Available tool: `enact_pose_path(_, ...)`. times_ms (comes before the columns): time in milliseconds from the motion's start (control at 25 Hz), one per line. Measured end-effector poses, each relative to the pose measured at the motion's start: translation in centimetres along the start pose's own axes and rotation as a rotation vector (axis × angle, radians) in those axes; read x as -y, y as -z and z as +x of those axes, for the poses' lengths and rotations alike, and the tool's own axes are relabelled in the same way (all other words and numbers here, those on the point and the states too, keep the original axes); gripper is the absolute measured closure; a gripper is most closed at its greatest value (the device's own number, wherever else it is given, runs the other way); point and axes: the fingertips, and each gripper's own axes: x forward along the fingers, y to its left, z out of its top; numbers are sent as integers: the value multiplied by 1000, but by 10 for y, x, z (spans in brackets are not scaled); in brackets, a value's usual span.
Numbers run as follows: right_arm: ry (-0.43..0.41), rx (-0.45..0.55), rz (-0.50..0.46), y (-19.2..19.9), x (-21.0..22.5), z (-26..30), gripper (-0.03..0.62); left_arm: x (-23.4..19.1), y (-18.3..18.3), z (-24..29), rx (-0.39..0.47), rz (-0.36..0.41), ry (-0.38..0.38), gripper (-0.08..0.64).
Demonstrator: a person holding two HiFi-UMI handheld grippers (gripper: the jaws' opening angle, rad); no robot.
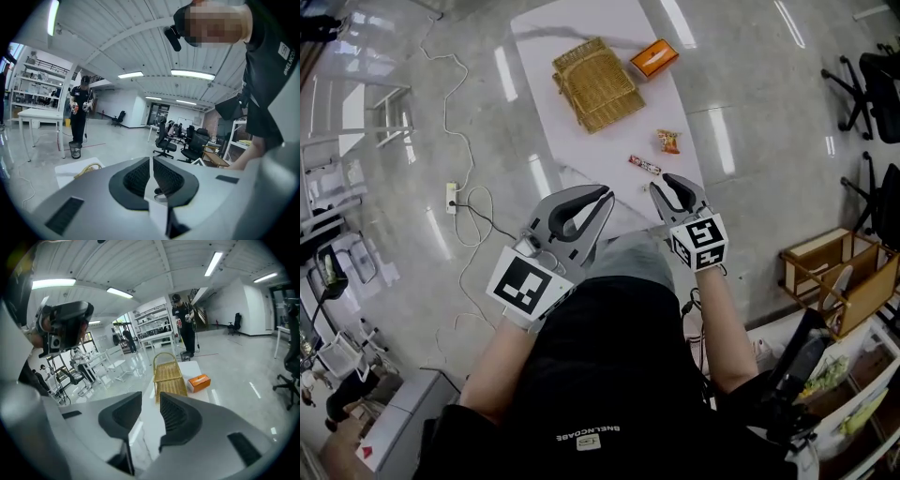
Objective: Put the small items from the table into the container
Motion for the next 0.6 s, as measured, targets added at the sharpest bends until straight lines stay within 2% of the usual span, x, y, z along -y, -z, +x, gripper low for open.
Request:
enact_pose_path(240,-23,-165,-20,73,17,41,451,-10,19,7,-17,-48,-47,554)
enact_pose_path(600,-6,-355,34,177,47,84,408,-23,77,19,-114,-91,-95,552)
